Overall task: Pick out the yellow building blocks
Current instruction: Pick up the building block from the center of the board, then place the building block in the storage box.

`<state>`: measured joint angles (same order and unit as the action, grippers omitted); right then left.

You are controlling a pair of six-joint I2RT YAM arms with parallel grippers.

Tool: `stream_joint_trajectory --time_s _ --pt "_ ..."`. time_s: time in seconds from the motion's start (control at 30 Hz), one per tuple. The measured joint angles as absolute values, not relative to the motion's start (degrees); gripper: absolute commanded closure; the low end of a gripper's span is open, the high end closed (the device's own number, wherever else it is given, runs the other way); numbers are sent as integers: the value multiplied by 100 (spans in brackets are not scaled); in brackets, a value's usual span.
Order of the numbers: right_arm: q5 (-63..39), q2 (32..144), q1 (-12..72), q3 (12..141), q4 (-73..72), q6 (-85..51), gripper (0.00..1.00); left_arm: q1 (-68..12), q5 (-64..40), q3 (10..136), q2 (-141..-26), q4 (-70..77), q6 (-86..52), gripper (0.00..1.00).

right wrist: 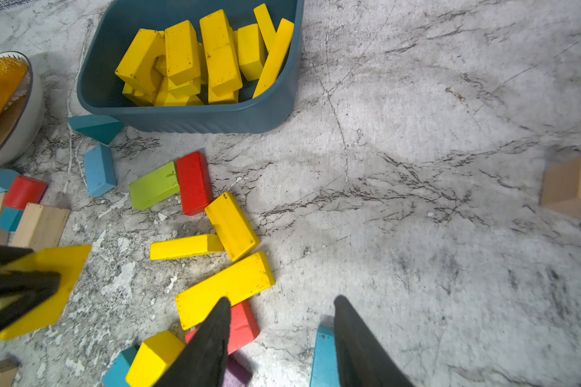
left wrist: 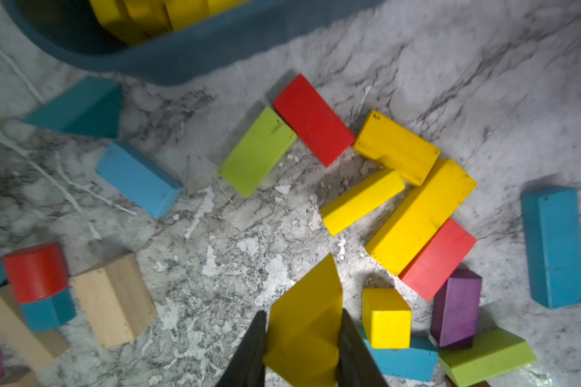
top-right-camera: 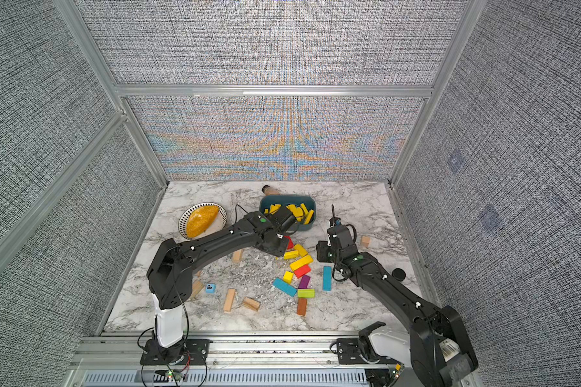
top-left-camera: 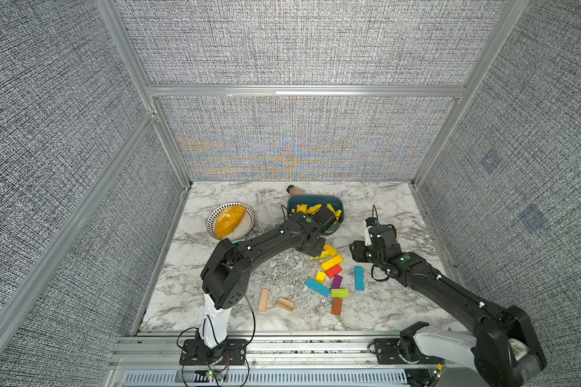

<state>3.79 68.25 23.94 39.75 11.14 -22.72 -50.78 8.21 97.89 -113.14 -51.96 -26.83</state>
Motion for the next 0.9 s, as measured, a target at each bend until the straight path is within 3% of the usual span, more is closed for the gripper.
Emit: stream_joint_trajectory --time_s 0.4,0.73,0.9 --pt "416 6890 2390 4160 1225 -2250 48 -4333 1009 12674 -13080 -5581 -2049 78" --pt "419 7212 2388 4379 1345 -2187 48 -4007 1052 13039 -13701 -5496 -1826 77" --pt "419 7297 2388 4451 1354 -2167 48 -4003 1050 13176 -13878 -5343 -1804 67"
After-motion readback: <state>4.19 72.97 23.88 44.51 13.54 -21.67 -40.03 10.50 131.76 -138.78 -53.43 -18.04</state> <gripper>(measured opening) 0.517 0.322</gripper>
